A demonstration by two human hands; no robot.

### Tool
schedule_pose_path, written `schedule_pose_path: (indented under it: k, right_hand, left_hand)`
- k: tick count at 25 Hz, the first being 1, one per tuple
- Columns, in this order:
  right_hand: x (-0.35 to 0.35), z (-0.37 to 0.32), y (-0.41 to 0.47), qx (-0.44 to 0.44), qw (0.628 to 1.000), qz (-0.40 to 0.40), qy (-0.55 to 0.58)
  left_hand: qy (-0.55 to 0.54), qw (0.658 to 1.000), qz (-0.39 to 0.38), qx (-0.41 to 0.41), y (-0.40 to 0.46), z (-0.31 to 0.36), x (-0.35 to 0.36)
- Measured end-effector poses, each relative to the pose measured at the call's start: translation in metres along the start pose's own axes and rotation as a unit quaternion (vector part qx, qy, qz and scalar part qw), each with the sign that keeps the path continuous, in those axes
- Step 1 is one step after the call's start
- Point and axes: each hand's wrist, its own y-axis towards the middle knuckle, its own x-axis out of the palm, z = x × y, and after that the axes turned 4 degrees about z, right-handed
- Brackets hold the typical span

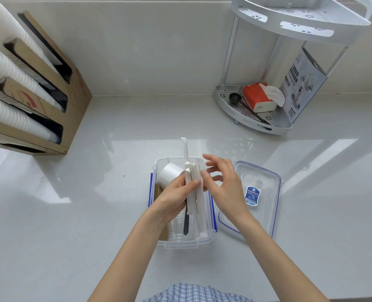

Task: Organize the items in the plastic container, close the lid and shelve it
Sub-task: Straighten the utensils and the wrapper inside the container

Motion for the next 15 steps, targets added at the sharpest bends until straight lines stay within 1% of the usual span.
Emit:
schedule_pose_path:
  k: [1, 3, 5, 8, 11, 13, 15]
  right_hand:
    - [0.000, -0.002, 0.001, -0.026, 0.999, 0.007, -0.024]
    - [-0.001, -0.006, 0.002, -0.062, 0.996, -0.009, -0.070]
    - [-0.001, -0.008, 0.003, -0.067, 0.991, -0.038, -0.106]
    - [-0.002, -0.010, 0.005, -0.054, 0.990, -0.053, -0.120]
    - [-0.008, -0.015, 0.010, -0.013, 0.993, -0.084, -0.084]
    - [-0.014, -0.019, 0.015, -0.001, 0.995, -0.088, -0.055]
    - [-0.019, -0.024, 0.021, 0.012, 0.996, -0.083, 0.002]
  left_hand:
    - [0.003, 1.000, -0.001, 0.000, -0.001, -0.002, 0.000]
    - [0.011, 1.000, -0.007, 0.002, -0.002, -0.004, 0.003]
    - [0.023, 1.000, -0.016, 0.009, -0.004, -0.003, 0.006]
    - [0.044, 0.999, -0.026, 0.010, -0.006, -0.004, 0.008]
    - [0.059, 0.998, -0.017, 0.011, -0.009, -0.005, 0.009]
    - [0.079, 0.997, -0.001, 0.007, -0.011, -0.007, 0.010]
    - [0.105, 0.994, 0.008, 0.002, -0.014, -0.007, 0.012]
